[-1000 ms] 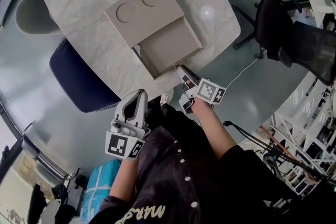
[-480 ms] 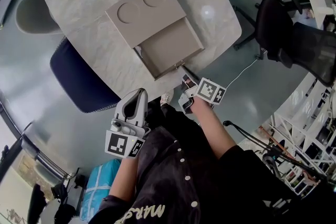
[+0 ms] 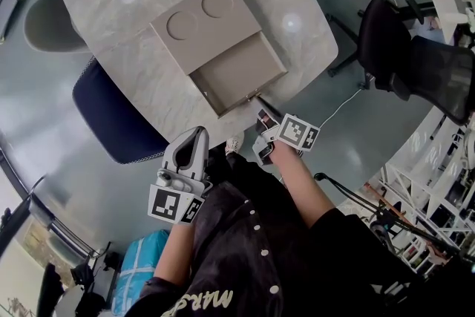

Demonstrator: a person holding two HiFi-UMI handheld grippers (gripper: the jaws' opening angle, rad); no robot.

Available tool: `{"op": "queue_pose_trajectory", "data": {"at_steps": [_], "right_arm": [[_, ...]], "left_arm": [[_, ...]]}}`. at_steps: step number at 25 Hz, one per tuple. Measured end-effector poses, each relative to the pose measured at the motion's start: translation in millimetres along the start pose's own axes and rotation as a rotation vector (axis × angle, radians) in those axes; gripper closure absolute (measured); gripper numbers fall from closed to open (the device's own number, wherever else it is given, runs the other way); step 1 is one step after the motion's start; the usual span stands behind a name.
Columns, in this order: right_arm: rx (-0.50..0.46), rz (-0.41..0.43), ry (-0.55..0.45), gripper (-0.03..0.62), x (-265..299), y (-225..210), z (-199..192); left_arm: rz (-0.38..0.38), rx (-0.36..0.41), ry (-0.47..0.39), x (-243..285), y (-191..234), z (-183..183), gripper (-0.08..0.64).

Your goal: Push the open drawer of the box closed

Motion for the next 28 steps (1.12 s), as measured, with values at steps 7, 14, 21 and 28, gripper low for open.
{"op": "queue_pose_trajectory", "data": {"at_steps": [7, 14, 21, 28], "right_arm": [[-0.02, -0.002, 0.019, 0.541, 11.5, 5.3, 3.9], [-0.044, 0.01, 0.024, 0.54, 37.0, 15.5, 14.0], [-0.057, 0.028, 0.025, 0.538, 62.1, 27.9, 24.9], [-0.059, 0.037, 0.021, 0.538, 83.3, 34.3, 33.9]], "left_arm": [[0.016, 0.0, 0.001, 0.5, 3.9, 1.9, 0.543], [0.032, -0.005, 0.001, 0.6, 13.5, 3.2, 0.543], [0.037, -0.016, 0.005, 0.5, 21.9, 3.5, 0.543], [0.047, -0.017, -0.001, 6.2, 31.3, 4.9, 0.543]]}}
Point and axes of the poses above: the fingertips, and each gripper's own axes: x forward along the fingers, y to its left, z out of its top, the point moved 2 cm from there along -x, backward along the fingers, and after that the axes turned 2 degrees about -x, right-handed, at the moved point
